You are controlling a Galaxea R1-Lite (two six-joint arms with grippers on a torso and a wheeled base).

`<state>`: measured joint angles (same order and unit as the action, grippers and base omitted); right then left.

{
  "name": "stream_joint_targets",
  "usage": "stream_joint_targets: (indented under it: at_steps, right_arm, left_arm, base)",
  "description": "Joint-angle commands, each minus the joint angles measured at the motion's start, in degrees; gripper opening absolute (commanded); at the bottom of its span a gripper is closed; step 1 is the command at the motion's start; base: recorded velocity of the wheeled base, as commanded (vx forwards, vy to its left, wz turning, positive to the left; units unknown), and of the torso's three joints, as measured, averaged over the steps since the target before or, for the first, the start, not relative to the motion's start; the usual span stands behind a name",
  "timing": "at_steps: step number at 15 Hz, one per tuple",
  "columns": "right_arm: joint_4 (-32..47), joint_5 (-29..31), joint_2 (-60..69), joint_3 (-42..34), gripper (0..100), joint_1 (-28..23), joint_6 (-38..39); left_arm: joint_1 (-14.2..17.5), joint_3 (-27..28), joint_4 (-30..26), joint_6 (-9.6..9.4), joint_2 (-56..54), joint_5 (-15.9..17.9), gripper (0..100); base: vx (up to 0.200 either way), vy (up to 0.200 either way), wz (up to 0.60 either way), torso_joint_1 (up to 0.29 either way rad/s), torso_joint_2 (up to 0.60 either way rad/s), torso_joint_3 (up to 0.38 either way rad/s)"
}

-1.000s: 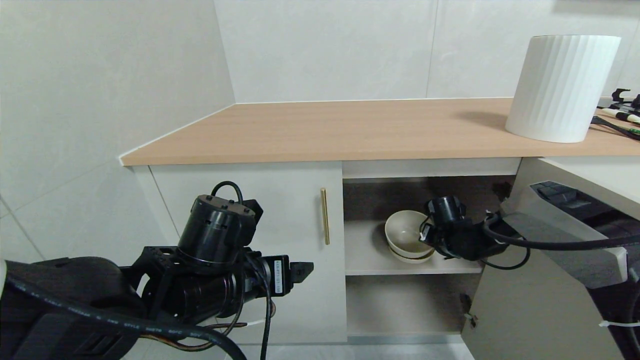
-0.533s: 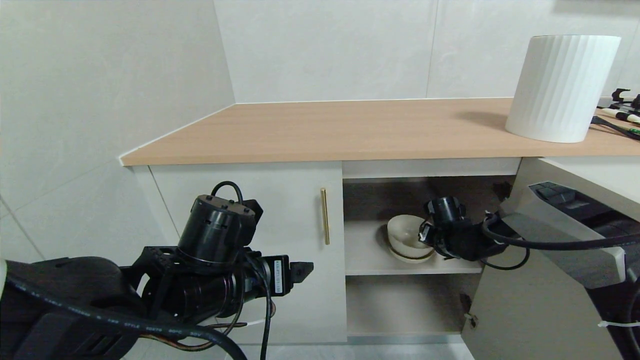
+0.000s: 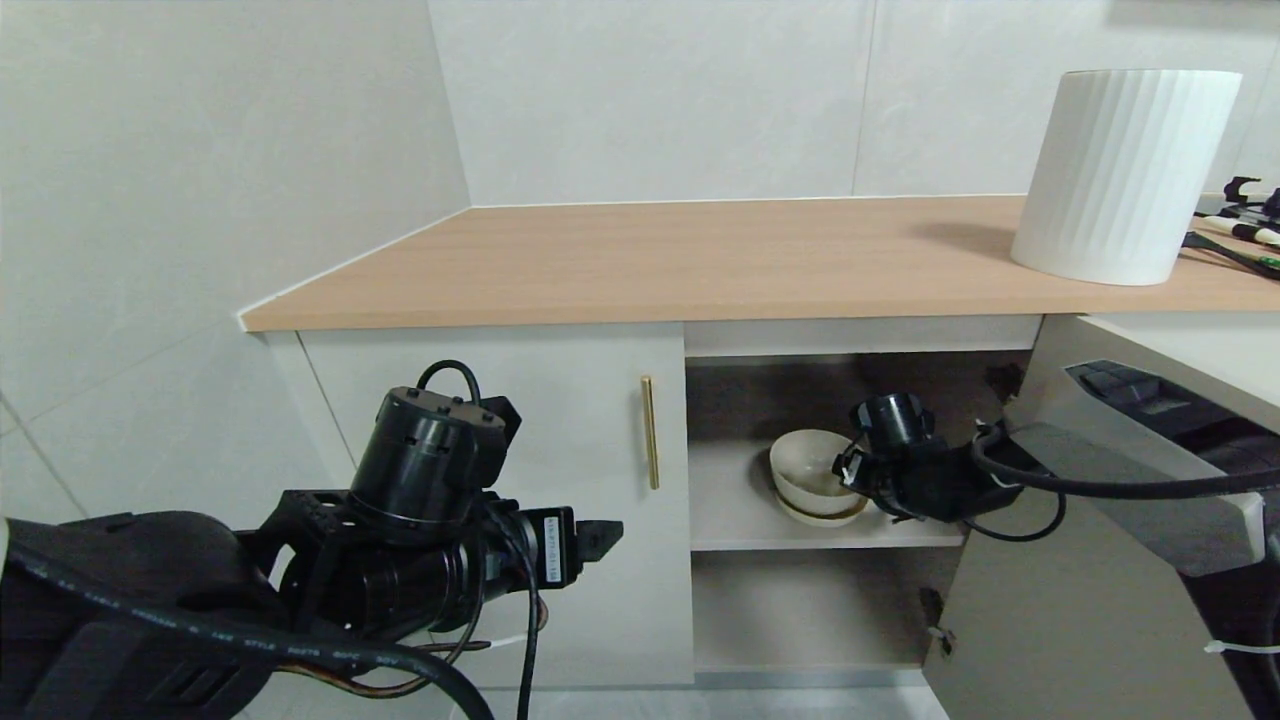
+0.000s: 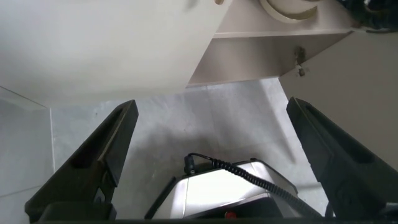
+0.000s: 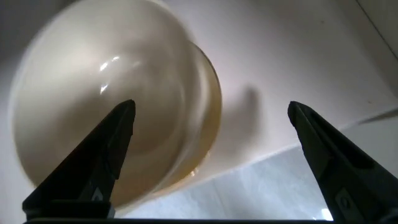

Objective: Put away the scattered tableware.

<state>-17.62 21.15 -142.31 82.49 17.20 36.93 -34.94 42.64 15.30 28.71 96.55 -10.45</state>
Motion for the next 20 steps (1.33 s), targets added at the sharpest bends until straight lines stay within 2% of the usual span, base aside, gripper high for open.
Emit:
stream_joint_targets:
  at_steps: [1,2,4,6,9,11,13,15,20]
  right_arm:
    - [0.13,-0.14,2.57,-1.46,100,0.29,0.08]
    - [0.13,-1.55,7.31,-6.29,100,1.43,-0.10]
    - [0.92,-5.33,13.11,-12.53,100,3.89,-0.80]
    - [5.22,-6.47,21.99,-18.95,100,5.12,-3.79]
    - [11.46,-15.17,37.99,-26.07,100,6.44,-5.55]
    - [15.86,-18.51,44.93,-30.11,100,6.88,-7.13]
    - [17.26,-19.13,50.99,-36.44,100,9.96,-10.03]
    - [16.91,-18.60,53.02,-40.22,100,12.51,-10.12]
    - [16.91,-18.43,53.81,-40.13,100,12.95,-10.21]
  left_arm:
    - [0.49,0.07,0.08,0.03,-0.49,-0.01,100]
    - [1.72,-0.02,-0.01,0.03,-2.59,-0.01,100]
    - [2.24,-0.98,-0.27,0.03,-5.14,-0.10,100]
    - [3.91,-2.65,-0.27,0.03,-9.01,-0.10,100]
    - [5.06,-3.80,-2.56,-0.23,-16.66,0.08,100]
    - [5.67,-3.80,-5.37,-0.41,-20.44,0.43,100]
    - [8.31,-5.90,-5.89,-1.46,-22.46,0.69,100]
    - [8.75,-6.70,-5.89,-2.08,-22.37,1.04,100]
    - [8.48,-6.70,-5.72,-2.08,-19.65,1.04,100]
  base:
    - [0.000,0.000,0.00,0.000,0.00,0.000]
    - [0.000,0.000,0.00,0.000,0.00,0.000]
    - [0.000,0.000,0.00,0.000,0.00,0.000]
    - [0.000,0.000,0.00,0.000,0.00,0.000]
    - [0.000,0.000,0.00,0.000,0.00,0.000]
    - [0.000,0.000,0.00,0.000,0.00,0.000]
    - [0.000,0.000,0.00,0.000,0.00,0.000]
    - [0.000,0.000,0.00,0.000,0.00,0.000]
    - [0.000,0.000,0.00,0.000,0.00,0.000]
